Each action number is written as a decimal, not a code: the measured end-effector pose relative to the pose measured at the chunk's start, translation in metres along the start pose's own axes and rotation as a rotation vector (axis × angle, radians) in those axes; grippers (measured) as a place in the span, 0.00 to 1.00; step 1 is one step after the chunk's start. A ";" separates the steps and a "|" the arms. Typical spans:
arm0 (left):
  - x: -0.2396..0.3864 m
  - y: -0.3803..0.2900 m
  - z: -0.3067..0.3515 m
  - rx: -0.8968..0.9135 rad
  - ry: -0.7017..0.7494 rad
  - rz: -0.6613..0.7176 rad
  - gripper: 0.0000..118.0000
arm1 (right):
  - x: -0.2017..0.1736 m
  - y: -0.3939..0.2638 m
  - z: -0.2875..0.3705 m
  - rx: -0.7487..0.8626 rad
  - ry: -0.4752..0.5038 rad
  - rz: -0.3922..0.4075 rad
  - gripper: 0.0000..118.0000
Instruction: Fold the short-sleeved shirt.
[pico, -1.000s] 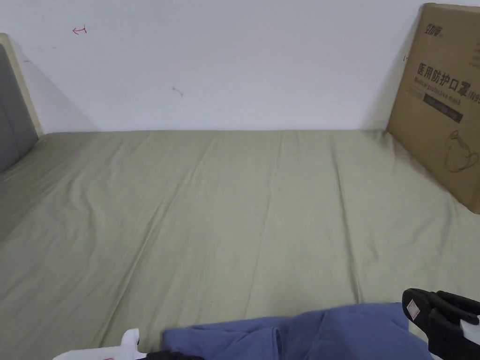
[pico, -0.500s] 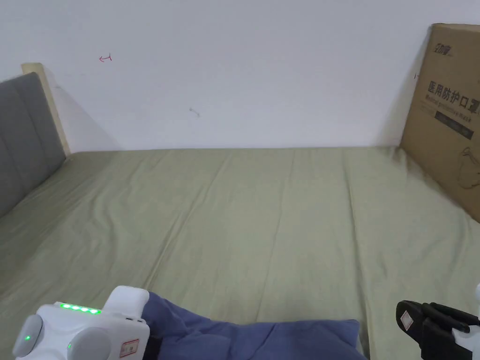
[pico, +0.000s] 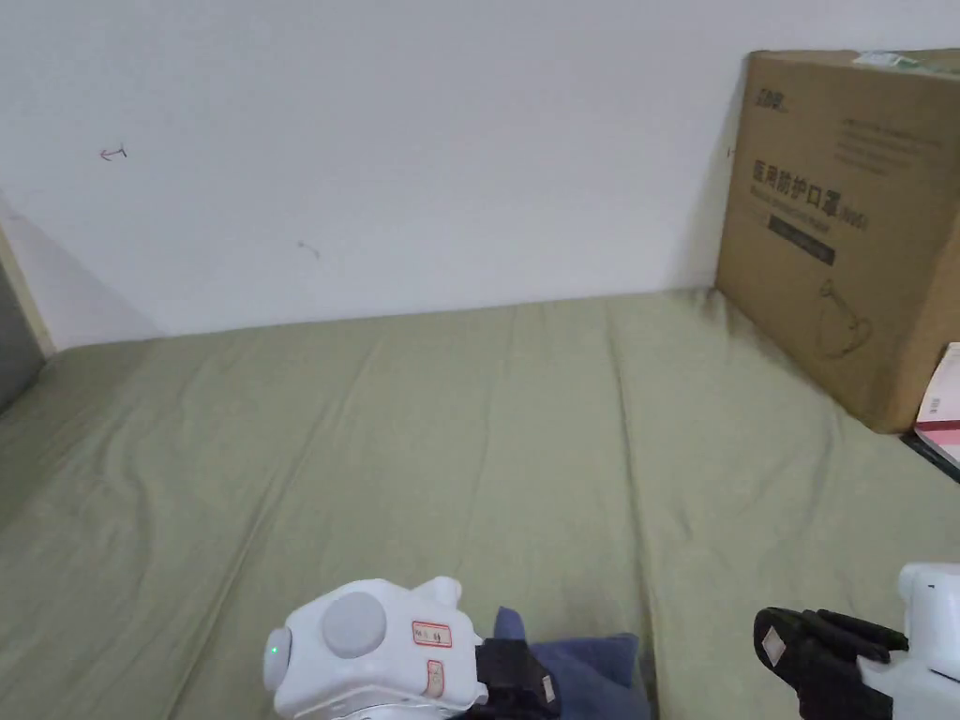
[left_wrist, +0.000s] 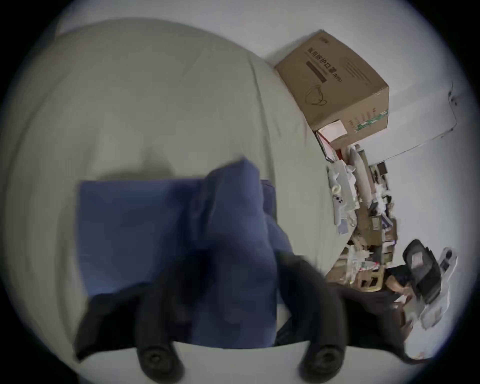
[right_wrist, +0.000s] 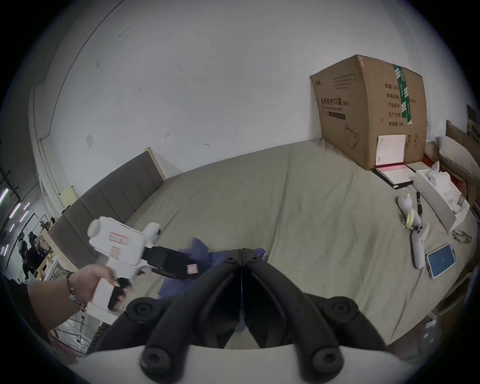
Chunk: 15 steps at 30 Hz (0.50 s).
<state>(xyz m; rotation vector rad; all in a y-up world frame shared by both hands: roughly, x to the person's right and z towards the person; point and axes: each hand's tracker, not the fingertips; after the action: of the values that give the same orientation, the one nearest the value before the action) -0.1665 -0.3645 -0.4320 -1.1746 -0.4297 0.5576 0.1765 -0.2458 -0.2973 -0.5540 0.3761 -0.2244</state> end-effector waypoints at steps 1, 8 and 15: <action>-0.004 0.002 -0.009 -0.011 -0.053 0.029 0.99 | 0.002 -0.001 0.000 -0.001 -0.002 -0.004 0.00; -0.003 -0.008 0.037 0.115 -0.309 0.095 0.98 | 0.008 -0.007 -0.003 -0.018 -0.002 -0.010 0.00; 0.029 -0.032 0.072 0.207 0.123 -0.295 0.01 | 0.014 -0.011 -0.007 -0.012 -0.002 -0.022 0.00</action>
<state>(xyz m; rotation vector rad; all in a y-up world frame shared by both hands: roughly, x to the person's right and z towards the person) -0.1800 -0.3027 -0.3775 -0.9204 -0.4198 0.2645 0.1850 -0.2626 -0.3003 -0.5700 0.3698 -0.2426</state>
